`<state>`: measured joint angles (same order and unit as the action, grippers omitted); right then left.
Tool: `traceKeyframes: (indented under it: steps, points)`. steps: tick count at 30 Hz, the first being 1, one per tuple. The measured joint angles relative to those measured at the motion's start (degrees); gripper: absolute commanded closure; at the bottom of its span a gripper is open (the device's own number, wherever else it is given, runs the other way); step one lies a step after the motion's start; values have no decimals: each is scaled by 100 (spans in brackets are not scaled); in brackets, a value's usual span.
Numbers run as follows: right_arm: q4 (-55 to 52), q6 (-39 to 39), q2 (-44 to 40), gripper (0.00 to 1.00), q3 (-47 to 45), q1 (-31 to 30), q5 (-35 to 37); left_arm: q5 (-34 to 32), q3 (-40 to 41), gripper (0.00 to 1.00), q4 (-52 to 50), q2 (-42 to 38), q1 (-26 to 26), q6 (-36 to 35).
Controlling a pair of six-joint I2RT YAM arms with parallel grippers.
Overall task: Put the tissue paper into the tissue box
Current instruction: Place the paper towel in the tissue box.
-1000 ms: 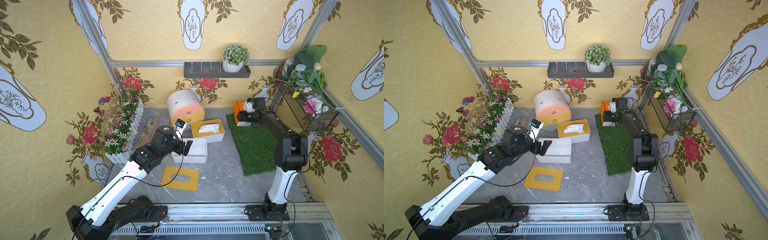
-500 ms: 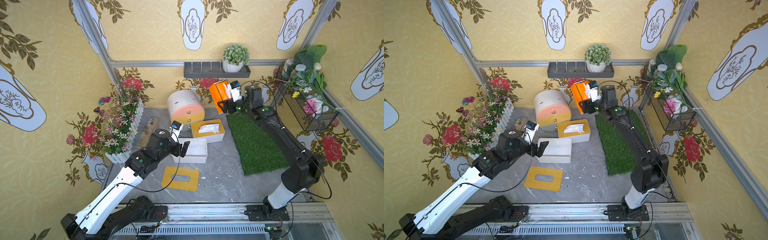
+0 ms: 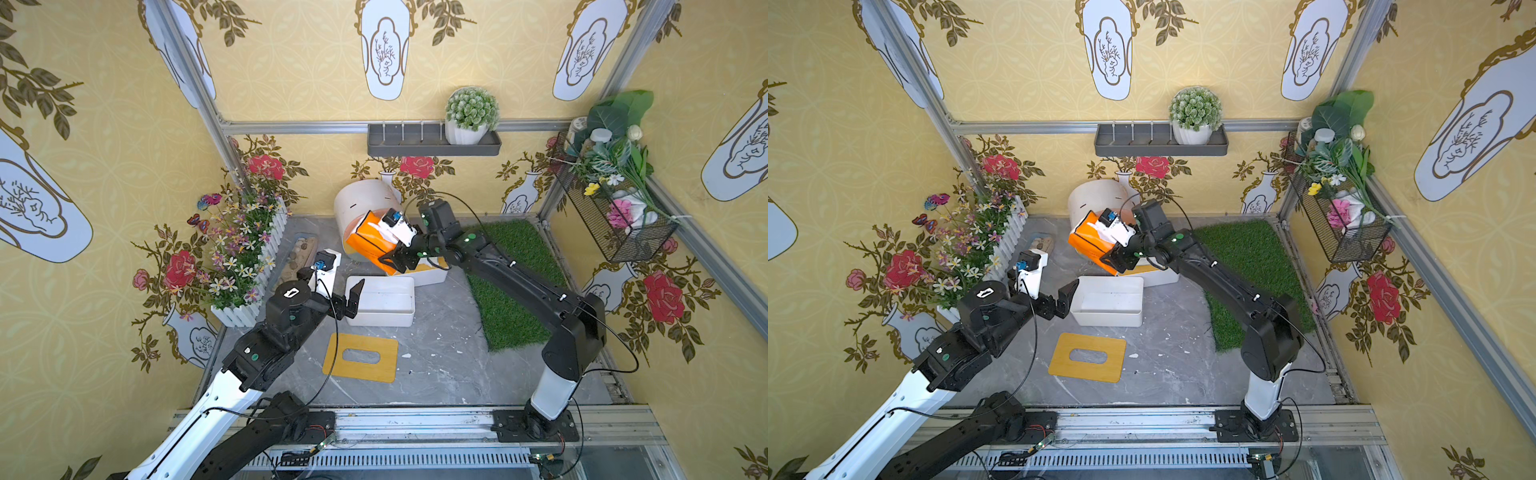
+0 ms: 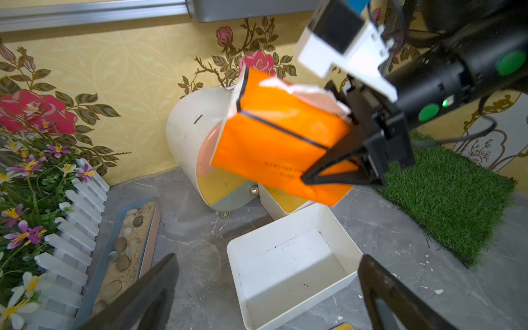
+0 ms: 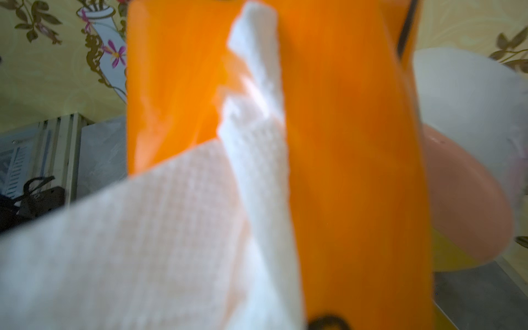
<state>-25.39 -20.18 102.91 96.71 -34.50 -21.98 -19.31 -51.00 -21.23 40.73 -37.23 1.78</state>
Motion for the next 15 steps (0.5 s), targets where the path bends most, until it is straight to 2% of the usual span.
traceKeyframes:
  steps: [9, 15]
  points:
    - [-4, -560, 210, 22, -793, -420, -199, -83, 20, 0, 72, -59, 0, 0]
    - [11, -874, 420, 22, -992, -470, -114, -96, 20, 0, 74, -92, 9, 0]
